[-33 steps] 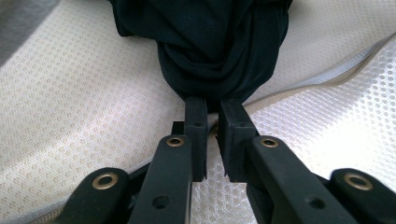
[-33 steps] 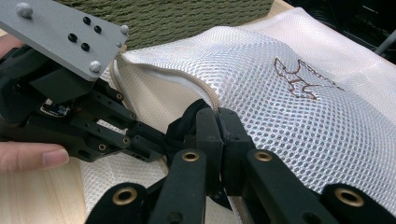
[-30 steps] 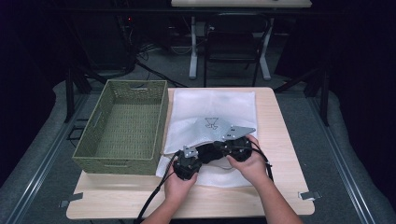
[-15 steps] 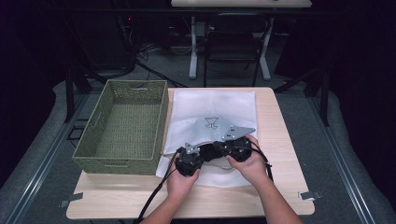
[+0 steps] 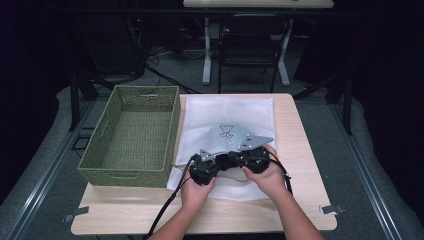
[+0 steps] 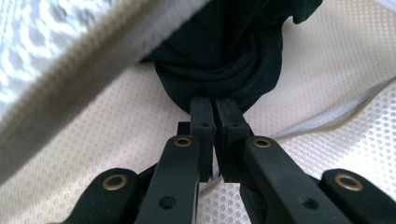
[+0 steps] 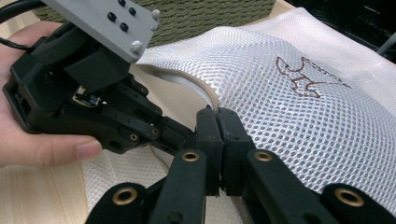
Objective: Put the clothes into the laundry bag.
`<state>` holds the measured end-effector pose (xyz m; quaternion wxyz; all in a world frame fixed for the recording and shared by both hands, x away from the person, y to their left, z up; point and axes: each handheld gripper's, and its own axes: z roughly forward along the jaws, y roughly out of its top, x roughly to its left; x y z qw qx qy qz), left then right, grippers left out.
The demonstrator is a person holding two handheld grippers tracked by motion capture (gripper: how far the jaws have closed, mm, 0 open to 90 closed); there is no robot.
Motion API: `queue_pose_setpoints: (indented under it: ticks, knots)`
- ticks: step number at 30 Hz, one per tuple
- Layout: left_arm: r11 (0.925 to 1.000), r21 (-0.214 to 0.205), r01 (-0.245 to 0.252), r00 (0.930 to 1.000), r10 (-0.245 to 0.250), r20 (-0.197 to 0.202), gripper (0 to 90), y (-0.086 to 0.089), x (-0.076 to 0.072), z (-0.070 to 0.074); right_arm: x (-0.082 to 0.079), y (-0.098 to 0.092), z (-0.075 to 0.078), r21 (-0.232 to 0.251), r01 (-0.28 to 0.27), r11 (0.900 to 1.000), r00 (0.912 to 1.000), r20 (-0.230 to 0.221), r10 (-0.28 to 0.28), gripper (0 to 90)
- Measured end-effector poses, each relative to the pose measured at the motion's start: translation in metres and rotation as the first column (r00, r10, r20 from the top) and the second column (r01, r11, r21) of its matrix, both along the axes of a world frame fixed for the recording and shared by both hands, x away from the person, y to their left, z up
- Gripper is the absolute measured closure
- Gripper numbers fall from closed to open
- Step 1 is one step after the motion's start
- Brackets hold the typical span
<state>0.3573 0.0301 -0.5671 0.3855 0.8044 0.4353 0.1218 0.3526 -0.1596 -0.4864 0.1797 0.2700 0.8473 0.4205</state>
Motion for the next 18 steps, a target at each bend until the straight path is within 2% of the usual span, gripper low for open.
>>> queue_pose_setpoints:
  ticks: [5,6,12,14,18]
  knots:
    - [0.9999,-0.003,-0.010,0.9999,0.010,0.010,88.4,-0.0019,0.0027,0.0000,0.0000,-0.0003,0.0000,0.000,0.000,1.0000,1.0000,0.000,0.000,88.8]
    - [1.0000,-0.003,-0.004,1.0000,0.004,0.000,88.4,-0.0015,0.0038,0.0005,0.0000,-0.0003,0.0000,0.001,0.001,1.0000,1.0000,0.000,-0.001,88.8]
    - [0.9999,-0.004,-0.010,0.9999,0.010,0.004,88.3,-0.0027,0.0070,0.0004,0.0001,-0.0008,0.0001,0.002,0.002,1.0000,1.0000,0.000,-0.002,88.8]
    - [0.9999,0.011,-0.004,1.0000,0.004,0.003,87.6,-0.0020,0.0070,0.0005,0.0006,-0.0015,0.0000,0.005,0.000,1.0000,1.0000,0.000,0.000,88.8]
    - [0.9998,-0.003,-0.021,0.9995,0.021,0.023,76.6,0.0003,0.0034,0.0018,0.0008,-0.0018,-0.0002,0.006,-0.001,1.0000,1.0000,0.000,0.001,88.8]
